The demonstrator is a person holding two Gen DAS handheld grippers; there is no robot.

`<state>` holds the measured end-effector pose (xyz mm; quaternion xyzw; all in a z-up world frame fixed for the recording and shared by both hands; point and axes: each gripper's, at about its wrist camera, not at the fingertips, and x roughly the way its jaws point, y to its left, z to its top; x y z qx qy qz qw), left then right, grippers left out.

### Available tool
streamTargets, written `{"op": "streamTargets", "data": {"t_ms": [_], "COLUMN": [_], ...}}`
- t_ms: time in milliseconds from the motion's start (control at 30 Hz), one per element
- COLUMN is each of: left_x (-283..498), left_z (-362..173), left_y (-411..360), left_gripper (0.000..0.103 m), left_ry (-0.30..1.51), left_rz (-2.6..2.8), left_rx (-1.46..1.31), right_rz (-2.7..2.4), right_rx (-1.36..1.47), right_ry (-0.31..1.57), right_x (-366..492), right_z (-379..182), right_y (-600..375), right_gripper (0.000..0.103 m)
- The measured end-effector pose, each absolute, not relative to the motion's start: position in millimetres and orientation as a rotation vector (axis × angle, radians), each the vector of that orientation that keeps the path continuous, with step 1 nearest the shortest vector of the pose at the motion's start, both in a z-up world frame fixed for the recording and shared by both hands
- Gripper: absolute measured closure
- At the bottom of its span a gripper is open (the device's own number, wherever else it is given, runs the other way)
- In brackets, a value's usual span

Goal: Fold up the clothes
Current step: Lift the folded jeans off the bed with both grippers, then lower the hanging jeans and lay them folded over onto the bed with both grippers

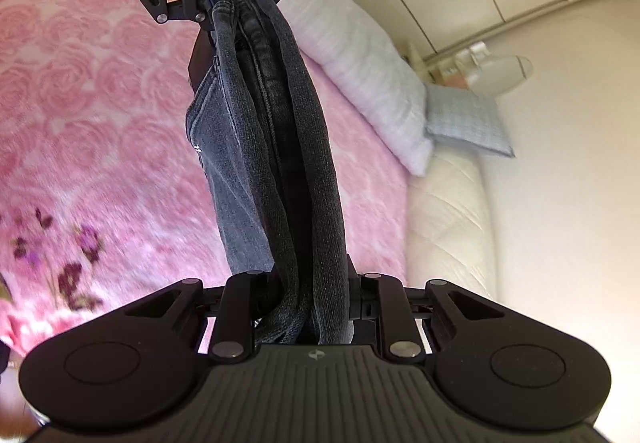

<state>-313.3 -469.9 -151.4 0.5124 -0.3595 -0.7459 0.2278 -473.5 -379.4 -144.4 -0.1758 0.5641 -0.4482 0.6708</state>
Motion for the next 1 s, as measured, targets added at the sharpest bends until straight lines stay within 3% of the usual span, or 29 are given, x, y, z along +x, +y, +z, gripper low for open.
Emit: {"op": "streamTargets", "data": {"t_ms": [333,667,1000], "left_x": [-429,-569,-615], "left_z": [-135,-140,-138], "left_y": [-470,-496,-525], "left_gripper": [0.071,0.071,0.071], "left_ry": [-1.086,-1.046,-1.007], "left_rz": [-2.107,-2.069,-2.058], "left_rx": [1.410,1.474,1.470], "right_rz": [-1.108,-1.102,-1.070], "right_rx": [-0.334,-0.316,-0.333], "right_ry": [1.284,1.245,1.248], "right_x": [-576,-711,-765], "right_z": [-134,-142,-138], "right_y": [-372,-406,-440], "right_gripper": [0.082,0.082,0.082]}}
